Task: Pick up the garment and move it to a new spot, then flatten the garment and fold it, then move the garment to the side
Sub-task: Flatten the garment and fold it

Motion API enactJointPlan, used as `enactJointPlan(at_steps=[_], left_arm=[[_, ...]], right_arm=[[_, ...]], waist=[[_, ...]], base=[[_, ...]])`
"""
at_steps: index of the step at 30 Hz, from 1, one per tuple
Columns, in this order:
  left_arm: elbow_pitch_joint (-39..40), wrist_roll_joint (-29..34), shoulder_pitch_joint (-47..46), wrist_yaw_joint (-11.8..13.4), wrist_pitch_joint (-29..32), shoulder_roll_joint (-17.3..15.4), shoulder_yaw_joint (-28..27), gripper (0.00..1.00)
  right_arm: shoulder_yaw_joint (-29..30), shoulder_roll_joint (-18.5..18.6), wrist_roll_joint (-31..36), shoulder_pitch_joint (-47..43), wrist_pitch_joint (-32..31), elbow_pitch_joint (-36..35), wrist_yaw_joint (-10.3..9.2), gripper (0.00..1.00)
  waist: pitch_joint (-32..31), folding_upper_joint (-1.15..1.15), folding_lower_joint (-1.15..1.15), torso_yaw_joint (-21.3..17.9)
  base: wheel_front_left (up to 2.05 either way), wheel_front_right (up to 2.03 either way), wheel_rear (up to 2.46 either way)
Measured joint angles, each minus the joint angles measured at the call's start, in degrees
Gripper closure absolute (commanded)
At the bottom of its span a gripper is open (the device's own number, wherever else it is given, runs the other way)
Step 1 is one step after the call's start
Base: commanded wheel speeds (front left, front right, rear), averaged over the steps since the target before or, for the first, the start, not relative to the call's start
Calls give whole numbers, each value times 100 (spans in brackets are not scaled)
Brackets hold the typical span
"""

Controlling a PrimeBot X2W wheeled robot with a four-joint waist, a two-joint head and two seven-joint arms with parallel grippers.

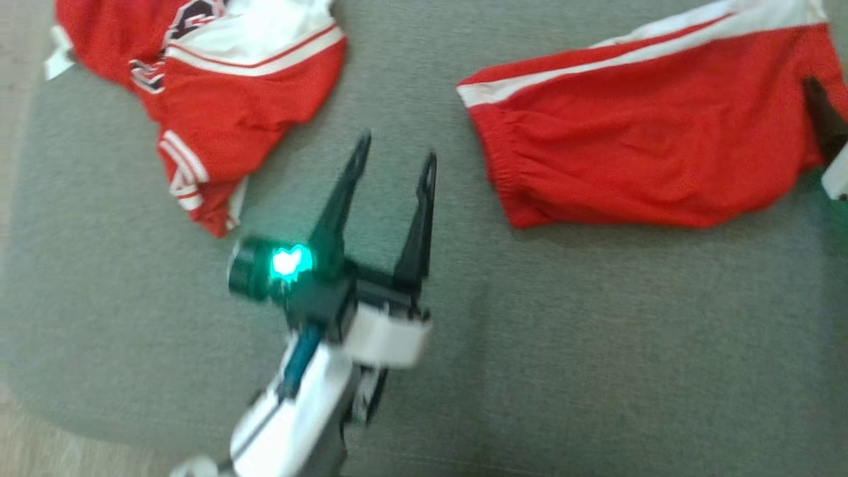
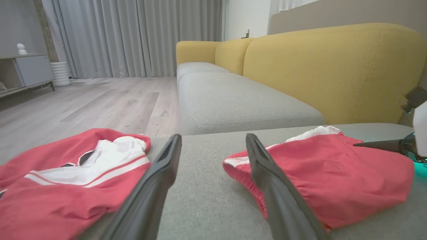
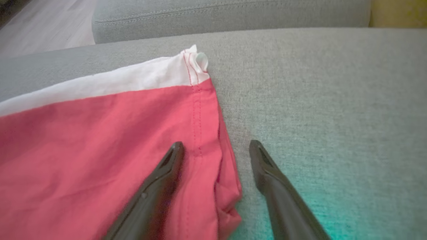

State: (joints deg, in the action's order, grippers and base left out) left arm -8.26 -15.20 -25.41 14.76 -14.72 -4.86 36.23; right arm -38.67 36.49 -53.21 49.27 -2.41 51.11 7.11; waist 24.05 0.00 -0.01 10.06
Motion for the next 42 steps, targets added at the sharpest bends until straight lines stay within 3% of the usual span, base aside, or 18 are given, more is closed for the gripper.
enactJointPlan(at_steps=[1,4,10,13,19,22,29,37,38,39,42], left_arm=[[130,65,188,13,0,16,-25,0],[410,175,643,40,0,48,-124,0],[575,291,1063,0,0,87,-360,0],[592,392,1137,-101,0,100,-472,0],[597,516,1253,-226,0,101,-592,0],[587,516,1348,-274,0,99,-684,0],[467,517,1410,-377,0,111,-719,0],[379,517,1408,-475,0,153,-828,0],[378,517,1408,-474,0,154,-848,0],[377,517,1408,-474,0,153,-862,0],[364,517,1415,-474,0,156,-886,0]], right_arm=[[1,19,-137,0,-145,44,0,100],[-37,140,-446,-2,-497,38,0,100],[-196,215,-531,-350,-270,94,0,100],[-307,386,-528,-620,-169,152,0,100],[-333,1104,-414,-837,122,301,0,100],[-330,1206,-307,-703,203,168,0,100],[-436,748,-100,23,270,-909,0,100],[-790,-67,179,-248,11,-2125,0,100],[-791,-223,168,-393,12,-2260,0,23],[-787,-390,101,-569,14,-2406,0,0],[-703,-772,25,-1071,122,-2679,0,0]], waist=[[-13,0,0,59],[-79,0,0,228],[-406,0,0,263],[-589,0,0,149],[-838,0,0,-230],[-886,0,0,-438],[-1042,0,1,-790],[-1223,0,0,-727],[-1234,0,1,-707],[-1243,0,0,-689],[-1275,0,0,-664]], base=[[0,0,0],[0,0,0],[0,0,0],[0,0,0],[0,0,0],[0,0,0],[0,0,0],[0,0,0],[0,0,0],[0,0,0],[0,0,0]])
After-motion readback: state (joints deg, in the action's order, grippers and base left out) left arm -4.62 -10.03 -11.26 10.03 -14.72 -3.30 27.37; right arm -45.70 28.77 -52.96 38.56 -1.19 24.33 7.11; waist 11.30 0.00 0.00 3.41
